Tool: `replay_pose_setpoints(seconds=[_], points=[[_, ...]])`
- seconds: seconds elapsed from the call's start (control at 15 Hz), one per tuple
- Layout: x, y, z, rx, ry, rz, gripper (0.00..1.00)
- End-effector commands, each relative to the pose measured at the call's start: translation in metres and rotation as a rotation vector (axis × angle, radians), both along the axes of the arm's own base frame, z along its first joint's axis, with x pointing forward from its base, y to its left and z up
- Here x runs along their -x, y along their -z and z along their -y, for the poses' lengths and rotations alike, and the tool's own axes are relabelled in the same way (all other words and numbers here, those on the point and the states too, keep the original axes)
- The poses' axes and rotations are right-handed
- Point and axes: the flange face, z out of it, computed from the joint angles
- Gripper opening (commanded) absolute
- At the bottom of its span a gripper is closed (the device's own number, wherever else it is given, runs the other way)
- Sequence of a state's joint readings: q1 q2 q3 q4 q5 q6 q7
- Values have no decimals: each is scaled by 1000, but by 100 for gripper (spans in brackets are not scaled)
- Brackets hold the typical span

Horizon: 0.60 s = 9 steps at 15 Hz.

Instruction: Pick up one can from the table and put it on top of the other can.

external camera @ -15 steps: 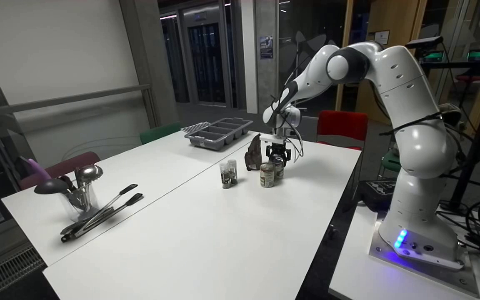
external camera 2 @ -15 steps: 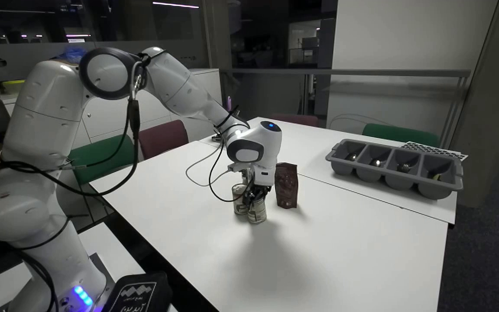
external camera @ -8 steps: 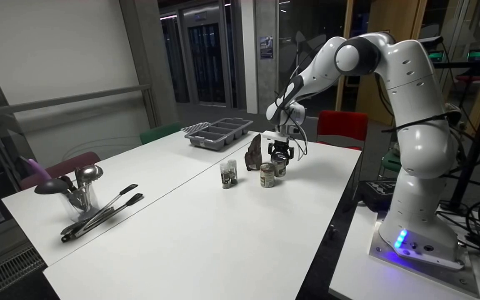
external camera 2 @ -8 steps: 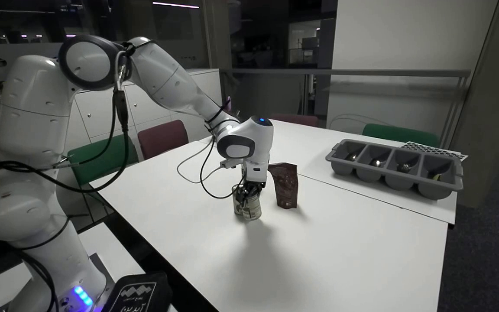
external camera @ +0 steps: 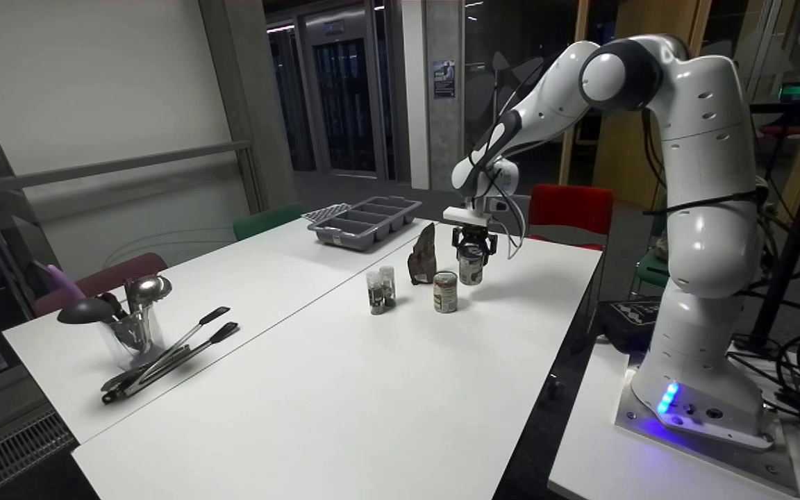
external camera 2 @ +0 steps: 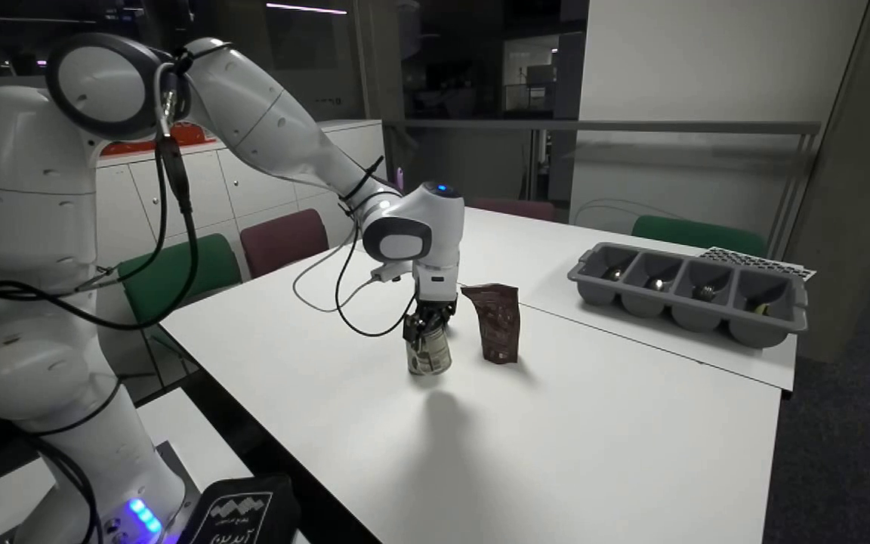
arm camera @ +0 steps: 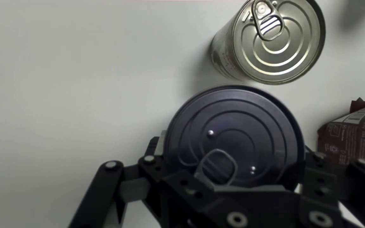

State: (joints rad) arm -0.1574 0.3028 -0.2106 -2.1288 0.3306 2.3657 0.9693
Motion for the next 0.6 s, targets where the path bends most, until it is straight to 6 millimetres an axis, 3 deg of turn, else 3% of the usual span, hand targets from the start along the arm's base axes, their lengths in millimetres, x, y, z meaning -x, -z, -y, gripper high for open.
replay_pose_setpoints(seconds=[0.0, 0.27, 0.53], points=[[18, -30, -7, 19, -25, 26, 57], [23, -37, -16, 12, -69, 28, 57], [22, -67, -29, -2, -130, 15, 57]])
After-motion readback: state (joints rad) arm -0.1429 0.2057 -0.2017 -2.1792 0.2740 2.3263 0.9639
